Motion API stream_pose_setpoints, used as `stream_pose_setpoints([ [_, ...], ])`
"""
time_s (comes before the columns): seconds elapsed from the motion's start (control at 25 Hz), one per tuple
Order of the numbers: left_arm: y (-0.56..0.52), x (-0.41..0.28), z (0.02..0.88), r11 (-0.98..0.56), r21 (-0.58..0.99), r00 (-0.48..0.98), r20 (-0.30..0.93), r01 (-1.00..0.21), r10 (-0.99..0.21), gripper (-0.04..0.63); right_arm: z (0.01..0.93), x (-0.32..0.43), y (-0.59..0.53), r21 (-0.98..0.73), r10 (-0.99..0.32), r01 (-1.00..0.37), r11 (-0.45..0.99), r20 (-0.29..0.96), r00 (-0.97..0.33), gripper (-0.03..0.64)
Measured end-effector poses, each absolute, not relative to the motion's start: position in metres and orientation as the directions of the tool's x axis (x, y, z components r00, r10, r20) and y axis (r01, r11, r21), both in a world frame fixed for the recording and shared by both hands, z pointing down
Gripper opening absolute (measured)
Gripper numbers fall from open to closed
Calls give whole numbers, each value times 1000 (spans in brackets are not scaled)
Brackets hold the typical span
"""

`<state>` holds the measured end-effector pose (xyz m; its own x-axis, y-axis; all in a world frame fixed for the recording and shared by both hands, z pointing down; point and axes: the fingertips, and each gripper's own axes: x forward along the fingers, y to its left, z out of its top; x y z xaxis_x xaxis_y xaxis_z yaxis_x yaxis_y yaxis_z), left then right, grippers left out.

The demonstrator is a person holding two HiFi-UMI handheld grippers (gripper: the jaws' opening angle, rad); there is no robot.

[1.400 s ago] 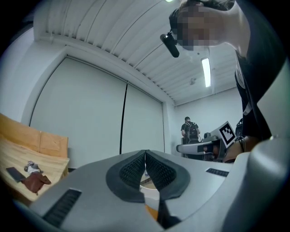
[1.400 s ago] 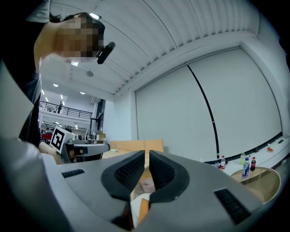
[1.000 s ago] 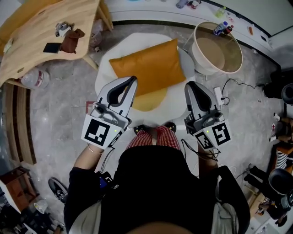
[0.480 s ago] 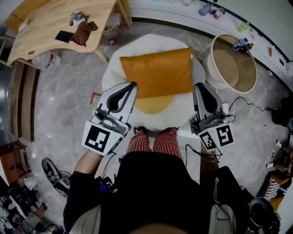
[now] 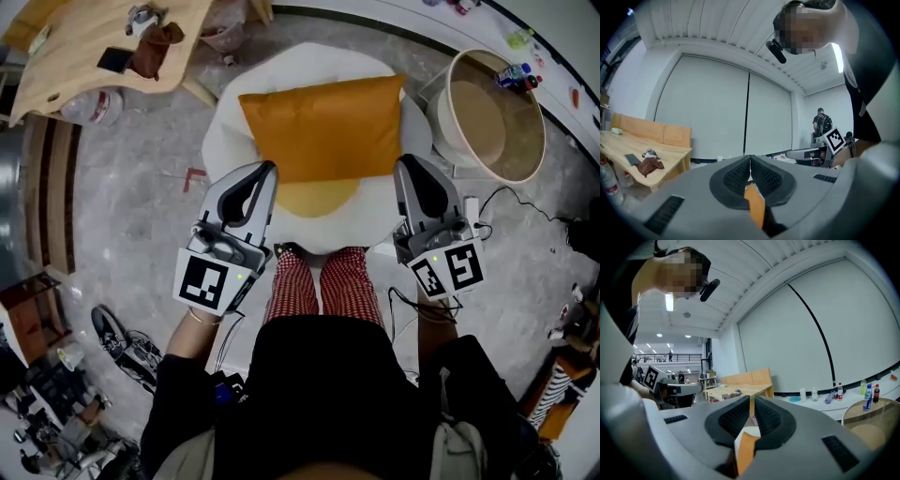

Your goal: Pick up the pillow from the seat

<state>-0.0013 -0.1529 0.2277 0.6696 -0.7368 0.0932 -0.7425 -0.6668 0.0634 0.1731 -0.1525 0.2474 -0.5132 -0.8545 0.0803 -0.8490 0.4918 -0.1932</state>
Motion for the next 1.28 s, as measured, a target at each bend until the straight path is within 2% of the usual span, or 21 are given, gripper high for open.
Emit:
stream_pose_setpoints([
  [0.72, -183, 36, 317, -636, 79, 639, 183, -767, -747, 11, 332, 210, -189, -191, -855, -873, 449, 193, -482, 26],
  [1.0, -191, 31, 340, -575, 134, 590, 194, -807, -784, 11, 365, 222, -202, -172, -862, -893, 415, 241, -447, 73],
  [1.28, -203, 19, 363, -521, 114, 534, 197, -846, -822, 11, 396, 229, -216, -163, -855, -899, 406, 280, -437, 95],
])
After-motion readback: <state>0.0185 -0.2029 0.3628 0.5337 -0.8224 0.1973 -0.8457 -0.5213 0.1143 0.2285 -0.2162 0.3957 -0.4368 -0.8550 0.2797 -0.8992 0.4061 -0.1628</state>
